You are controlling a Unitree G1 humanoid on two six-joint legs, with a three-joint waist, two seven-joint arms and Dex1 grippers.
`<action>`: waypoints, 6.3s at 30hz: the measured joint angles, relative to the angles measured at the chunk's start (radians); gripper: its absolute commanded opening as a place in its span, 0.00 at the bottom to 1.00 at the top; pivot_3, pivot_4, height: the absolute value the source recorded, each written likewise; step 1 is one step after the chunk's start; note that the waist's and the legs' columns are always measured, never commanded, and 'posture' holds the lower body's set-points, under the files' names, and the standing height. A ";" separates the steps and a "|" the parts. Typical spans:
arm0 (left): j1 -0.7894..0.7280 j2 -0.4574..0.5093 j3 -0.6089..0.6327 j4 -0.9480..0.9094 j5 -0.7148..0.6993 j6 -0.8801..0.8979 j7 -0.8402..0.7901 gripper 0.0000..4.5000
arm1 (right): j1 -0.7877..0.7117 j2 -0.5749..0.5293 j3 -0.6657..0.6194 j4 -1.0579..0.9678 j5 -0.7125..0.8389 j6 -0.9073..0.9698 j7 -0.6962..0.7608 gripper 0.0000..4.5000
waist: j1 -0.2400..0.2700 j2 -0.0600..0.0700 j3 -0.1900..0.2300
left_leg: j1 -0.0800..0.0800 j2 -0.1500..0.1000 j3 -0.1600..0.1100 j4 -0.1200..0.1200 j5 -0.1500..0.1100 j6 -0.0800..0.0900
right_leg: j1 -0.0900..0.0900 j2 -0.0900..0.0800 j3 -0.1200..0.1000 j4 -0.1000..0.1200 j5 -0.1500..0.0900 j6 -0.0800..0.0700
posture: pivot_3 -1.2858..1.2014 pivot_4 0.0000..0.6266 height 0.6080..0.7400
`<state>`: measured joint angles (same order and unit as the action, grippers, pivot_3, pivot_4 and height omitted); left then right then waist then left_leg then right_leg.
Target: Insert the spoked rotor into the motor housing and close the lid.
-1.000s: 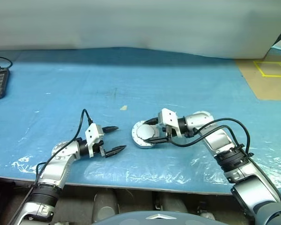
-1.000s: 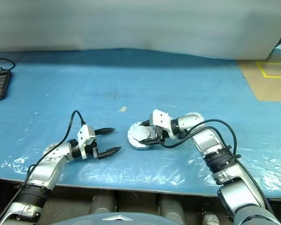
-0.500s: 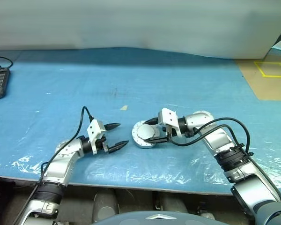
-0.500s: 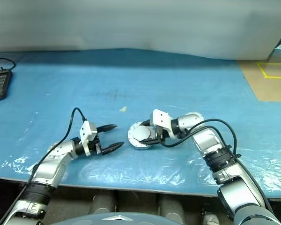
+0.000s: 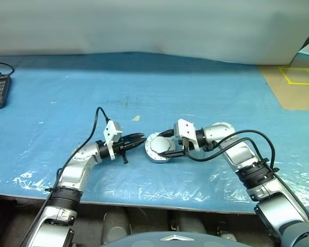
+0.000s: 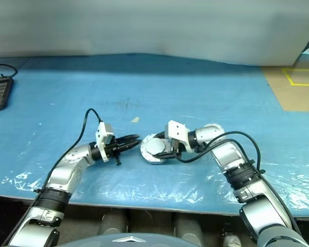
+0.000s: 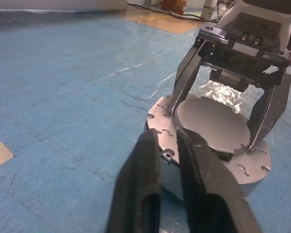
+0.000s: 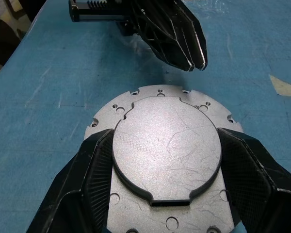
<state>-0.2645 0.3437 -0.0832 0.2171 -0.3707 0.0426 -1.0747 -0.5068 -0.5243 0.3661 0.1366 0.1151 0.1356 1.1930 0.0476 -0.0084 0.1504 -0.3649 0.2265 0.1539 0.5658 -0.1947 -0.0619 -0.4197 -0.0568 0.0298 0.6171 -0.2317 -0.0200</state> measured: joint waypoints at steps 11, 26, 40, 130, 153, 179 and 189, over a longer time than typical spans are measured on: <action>0.000 -0.012 -0.031 0.007 0.025 -0.016 -0.014 0.00 | 0.003 -0.002 0.000 -0.008 0.000 0.004 -0.005 0.65 | 0.000 0.000 0.000 | 0.000 0.000 0.000 0.000 0.000 0.000 | 0.000 0.000 0.000 0.000 0.000 0.000 | 0.52 0.24 1.00; 0.013 0.011 -0.067 0.011 0.068 -0.087 -0.037 0.00 | 0.003 -0.003 -0.016 -0.021 0.004 0.055 -0.022 0.99 | 0.003 0.000 0.000 | 0.002 -0.001 0.000 -0.001 0.000 0.000 | 0.003 -0.001 0.000 -0.001 0.000 0.000 | 0.52 0.24 1.00; 0.008 0.011 -0.076 0.030 0.077 -0.119 -0.037 0.00 | 0.043 -0.014 -0.269 -0.182 0.310 0.351 -0.042 0.99 | 0.015 0.000 0.000 | -0.001 -0.001 0.000 -0.004 0.000 0.000 | 0.001 -0.001 -0.001 -0.007 0.000 0.001 | 0.52 0.24 1.00; -0.030 -0.197 0.280 -0.100 -0.454 0.573 0.319 0.99 | -0.052 0.341 -0.831 0.026 0.928 1.182 -0.716 0.29 | 0.045 0.004 0.004 | -0.006 -0.001 0.000 -0.007 0.000 -0.001 | -0.002 -0.001 -0.002 -0.009 0.003 0.006 | 0.52 0.24 1.00; -0.024 -0.226 0.341 -0.154 -0.726 0.873 0.381 0.99 | -0.012 0.321 -0.775 -0.071 1.001 1.199 -0.675 0.29 | 0.046 0.003 0.005 | -0.006 -0.002 -0.002 -0.006 0.000 -0.002 | -0.002 -0.001 -0.002 -0.009 0.004 0.007 | 0.52 0.24 1.00; 0.012 -0.153 0.268 -0.189 -0.659 0.856 0.302 0.99 | -0.027 0.320 -0.741 0.009 1.001 1.186 -0.709 0.29 | 0.047 0.003 0.005 | -0.006 -0.002 -0.002 -0.005 0.000 -0.002 | -0.002 -0.001 -0.002 -0.008 0.005 0.008 | 0.52 0.24 1.00; -0.016 -0.205 0.274 -0.173 -0.659 0.828 0.322 0.99 | -0.027 0.322 -0.737 0.015 1.001 1.185 -0.711 0.29 | 0.048 0.003 0.005 | -0.006 -0.002 -0.002 -0.005 0.000 -0.002 | -0.002 -0.001 -0.002 -0.008 0.005 0.008 | 0.52 0.24 1.00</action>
<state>-0.2804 0.1387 0.1911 0.0441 -1.0296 0.8702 -0.7529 -0.5339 -0.2022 -0.3714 0.1517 1.1164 1.3203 0.4825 0.0955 -0.0050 0.1550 -0.3714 0.2243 0.1519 0.5611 -0.1942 -0.0634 -0.4217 -0.0579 0.0274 0.6089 -0.2269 -0.0119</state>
